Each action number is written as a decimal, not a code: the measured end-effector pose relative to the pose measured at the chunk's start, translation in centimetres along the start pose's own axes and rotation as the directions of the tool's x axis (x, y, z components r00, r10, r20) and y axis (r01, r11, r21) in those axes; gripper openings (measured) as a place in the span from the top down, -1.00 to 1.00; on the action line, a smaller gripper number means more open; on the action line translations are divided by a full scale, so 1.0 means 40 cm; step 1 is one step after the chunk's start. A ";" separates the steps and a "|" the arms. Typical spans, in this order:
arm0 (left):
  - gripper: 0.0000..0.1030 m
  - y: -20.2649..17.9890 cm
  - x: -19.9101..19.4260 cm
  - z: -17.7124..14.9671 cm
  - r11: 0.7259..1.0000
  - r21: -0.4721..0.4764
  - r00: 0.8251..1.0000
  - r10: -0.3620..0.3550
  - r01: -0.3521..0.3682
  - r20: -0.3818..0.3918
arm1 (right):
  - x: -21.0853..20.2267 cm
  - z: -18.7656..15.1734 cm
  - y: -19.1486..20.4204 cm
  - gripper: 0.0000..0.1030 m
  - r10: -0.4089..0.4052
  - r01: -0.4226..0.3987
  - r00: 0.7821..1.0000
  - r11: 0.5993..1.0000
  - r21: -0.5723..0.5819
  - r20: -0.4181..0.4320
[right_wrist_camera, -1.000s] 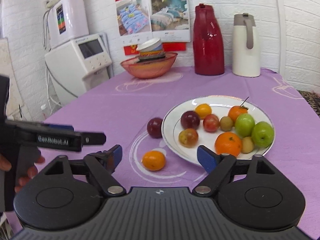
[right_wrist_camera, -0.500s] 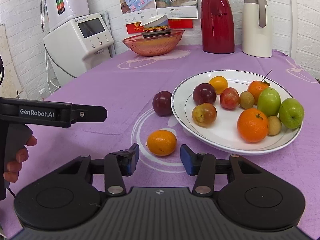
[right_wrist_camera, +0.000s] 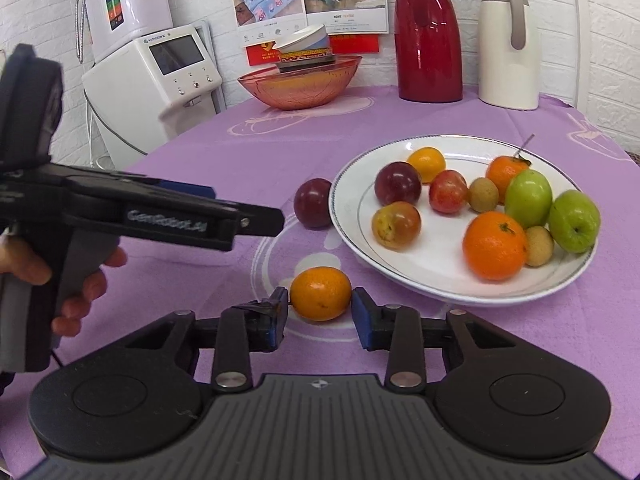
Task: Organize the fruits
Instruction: 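Grasp the dark red plum with the left gripper while the right grasps the orange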
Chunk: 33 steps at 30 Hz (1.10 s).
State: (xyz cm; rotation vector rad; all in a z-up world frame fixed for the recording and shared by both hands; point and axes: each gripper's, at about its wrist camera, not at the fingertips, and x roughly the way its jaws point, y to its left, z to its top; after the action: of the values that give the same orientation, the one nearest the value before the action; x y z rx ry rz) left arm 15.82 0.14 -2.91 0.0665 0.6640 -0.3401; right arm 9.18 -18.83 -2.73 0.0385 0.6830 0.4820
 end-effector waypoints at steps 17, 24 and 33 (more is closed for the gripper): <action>-0.99 -0.027 0.089 0.030 0.987 0.127 0.995 -0.096 0.099 -0.031 | -0.018 -0.012 -0.027 -0.19 0.010 -0.010 1.000 1.000 0.029 -0.002; -1.00 -0.033 0.093 0.035 0.985 0.136 0.994 -0.105 0.108 -0.034 | -0.019 -0.014 -0.025 -0.19 0.008 -0.008 1.000 0.999 0.031 -0.002; -0.99 -0.002 0.013 0.023 0.990 0.042 0.990 -0.137 0.138 -0.025 | -0.076 0.004 -0.010 0.18 0.023 -0.023 0.998 1.000 -0.002 0.057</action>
State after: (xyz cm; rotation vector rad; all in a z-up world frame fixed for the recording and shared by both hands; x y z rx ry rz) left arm 16.71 -0.22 -2.51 0.0669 0.6850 -0.4872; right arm 7.40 -20.51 -0.87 0.0584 0.6272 0.5017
